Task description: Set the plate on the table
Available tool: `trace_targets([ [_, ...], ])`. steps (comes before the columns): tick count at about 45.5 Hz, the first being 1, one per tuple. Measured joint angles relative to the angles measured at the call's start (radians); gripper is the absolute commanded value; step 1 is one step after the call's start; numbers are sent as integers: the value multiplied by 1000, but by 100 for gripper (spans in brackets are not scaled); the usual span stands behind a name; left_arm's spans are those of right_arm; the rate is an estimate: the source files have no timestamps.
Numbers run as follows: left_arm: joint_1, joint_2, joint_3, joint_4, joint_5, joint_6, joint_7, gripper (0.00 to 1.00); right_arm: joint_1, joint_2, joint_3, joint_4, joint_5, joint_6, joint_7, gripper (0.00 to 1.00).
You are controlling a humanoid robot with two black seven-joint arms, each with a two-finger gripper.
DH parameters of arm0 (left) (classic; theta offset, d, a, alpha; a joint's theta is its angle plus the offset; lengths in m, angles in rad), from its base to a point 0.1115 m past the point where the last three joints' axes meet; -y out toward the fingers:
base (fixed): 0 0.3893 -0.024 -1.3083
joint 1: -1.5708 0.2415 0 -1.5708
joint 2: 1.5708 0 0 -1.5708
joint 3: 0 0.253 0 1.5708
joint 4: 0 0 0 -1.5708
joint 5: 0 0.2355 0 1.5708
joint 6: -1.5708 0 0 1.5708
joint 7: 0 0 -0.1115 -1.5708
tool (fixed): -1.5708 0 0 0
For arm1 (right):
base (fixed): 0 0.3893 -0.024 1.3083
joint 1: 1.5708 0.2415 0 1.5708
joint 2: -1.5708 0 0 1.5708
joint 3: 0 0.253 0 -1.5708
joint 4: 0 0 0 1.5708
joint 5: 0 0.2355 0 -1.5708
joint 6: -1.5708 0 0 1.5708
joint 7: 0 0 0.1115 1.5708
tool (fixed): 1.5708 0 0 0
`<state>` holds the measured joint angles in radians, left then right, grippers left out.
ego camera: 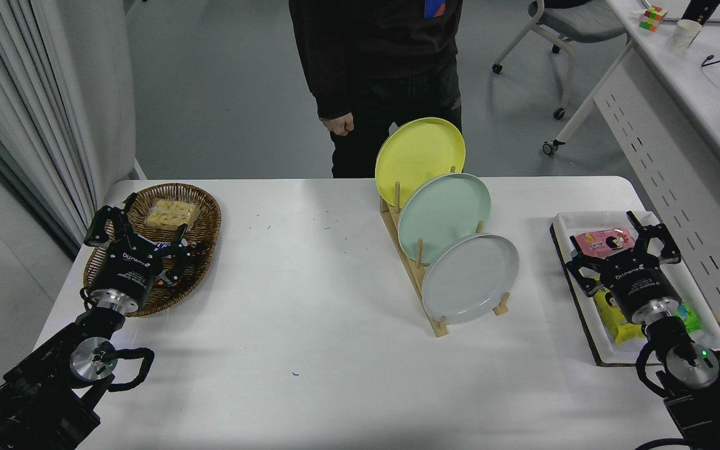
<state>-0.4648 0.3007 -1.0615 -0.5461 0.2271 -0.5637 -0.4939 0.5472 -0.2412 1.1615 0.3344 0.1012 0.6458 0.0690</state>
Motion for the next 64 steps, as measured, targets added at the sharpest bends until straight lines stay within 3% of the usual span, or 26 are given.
trace_targets([
  [33,0,0,0,0,0,-1,0,98,3,1,-3,0,-1,0,0,100],
  [64,0,0,0,0,0,-1,0,98,-23,-115,1,-1,-1,1,-1,100],
])
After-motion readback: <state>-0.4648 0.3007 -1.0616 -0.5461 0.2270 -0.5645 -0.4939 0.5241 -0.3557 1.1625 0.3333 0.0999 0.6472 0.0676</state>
